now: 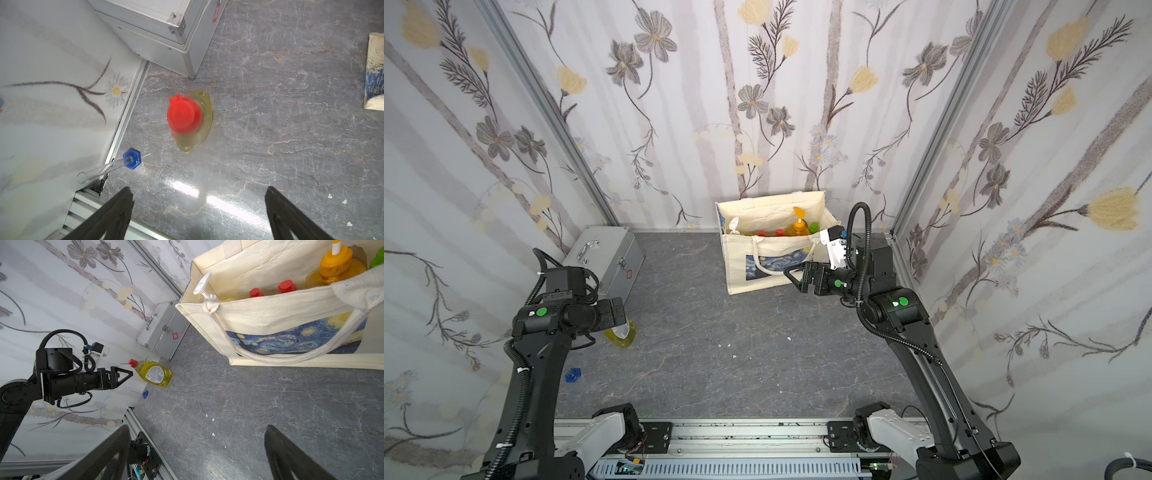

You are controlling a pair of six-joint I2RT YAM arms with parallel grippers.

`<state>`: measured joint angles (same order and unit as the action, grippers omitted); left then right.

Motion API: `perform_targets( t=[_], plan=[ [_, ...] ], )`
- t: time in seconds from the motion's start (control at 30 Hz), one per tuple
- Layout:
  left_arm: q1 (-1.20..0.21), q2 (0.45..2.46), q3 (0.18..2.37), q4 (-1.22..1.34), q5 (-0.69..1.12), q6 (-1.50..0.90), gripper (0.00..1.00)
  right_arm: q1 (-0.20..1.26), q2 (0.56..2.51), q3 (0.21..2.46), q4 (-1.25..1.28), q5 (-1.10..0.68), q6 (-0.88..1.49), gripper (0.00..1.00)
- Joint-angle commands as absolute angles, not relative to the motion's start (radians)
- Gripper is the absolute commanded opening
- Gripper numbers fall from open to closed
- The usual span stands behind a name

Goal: Pack dish soap into the shopping bag
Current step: Pick up the bottle of dish soap at the center of the board.

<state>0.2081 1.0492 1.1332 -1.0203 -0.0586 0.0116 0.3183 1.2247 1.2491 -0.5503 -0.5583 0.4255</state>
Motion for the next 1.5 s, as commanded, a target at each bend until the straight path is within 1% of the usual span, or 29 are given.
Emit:
perform_targets(
  t=[0.0, 0.03, 0.1, 0.13, 0.23, 0.3, 0.53, 0.7, 0.87, 1.2, 1.23, 1.33, 1.37, 1.47],
  plan=[
    [0.228, 1.085, 1.137, -0.950, -0.022, 0.076, 0.91, 0.319, 1.208, 1.244, -0.508, -0.561, 0.418, 1.00],
    [0.227, 1.092, 1.135, -0.938, -0.026, 0.077, 0.87, 0.319, 1.201, 1.238, -0.506, -0.561, 0.420, 1.00],
    [0.229, 1.105, 1.130, -0.920, -0.035, 0.079, 0.87, 0.320, 1.191, 1.226, -0.502, -0.561, 0.426, 1.00],
    [0.230, 1.109, 1.124, -0.912, -0.039, 0.081, 0.88, 0.320, 1.187, 1.221, -0.502, -0.561, 0.428, 1.00],
    [0.234, 1.107, 1.101, -0.892, -0.042, 0.084, 0.97, 0.318, 1.182, 1.215, -0.503, -0.560, 0.427, 1.00],
    [0.242, 1.103, 1.084, -0.880, -0.037, 0.083, 1.00, 0.318, 1.182, 1.212, -0.502, -0.559, 0.425, 1.00],
    [0.257, 1.098, 1.013, -0.852, -0.054, 0.114, 1.00, 0.318, 1.193, 1.207, -0.468, -0.560, 0.434, 1.00],
    [0.309, 1.088, 0.970, -0.827, 0.033, 0.117, 1.00, 0.316, 1.196, 1.207, -0.457, -0.563, 0.440, 1.00],
    [0.337, 1.107, 0.965, -0.795, 0.080, 0.125, 1.00, 0.313, 1.204, 1.204, -0.456, -0.565, 0.439, 1.00],
    [0.374, 1.110, 0.928, -0.659, 0.146, 0.099, 0.93, 0.298, 1.232, 1.206, -0.446, -0.572, 0.440, 1.00],
    [0.374, 1.117, 0.929, -0.655, 0.153, 0.100, 0.91, 0.297, 1.234, 1.206, -0.446, -0.572, 0.440, 1.00],
    [0.376, 1.147, 0.944, -0.653, 0.173, 0.111, 0.79, 0.295, 1.237, 1.204, -0.446, -0.572, 0.443, 1.00],
    [0.378, 1.157, 0.950, -0.653, 0.177, 0.117, 0.78, 0.295, 1.238, 1.202, -0.445, -0.572, 0.443, 1.00],
    [0.383, 1.176, 0.962, -0.654, 0.180, 0.130, 0.77, 0.294, 1.239, 1.195, -0.442, -0.572, 0.446, 1.00]
  ],
)
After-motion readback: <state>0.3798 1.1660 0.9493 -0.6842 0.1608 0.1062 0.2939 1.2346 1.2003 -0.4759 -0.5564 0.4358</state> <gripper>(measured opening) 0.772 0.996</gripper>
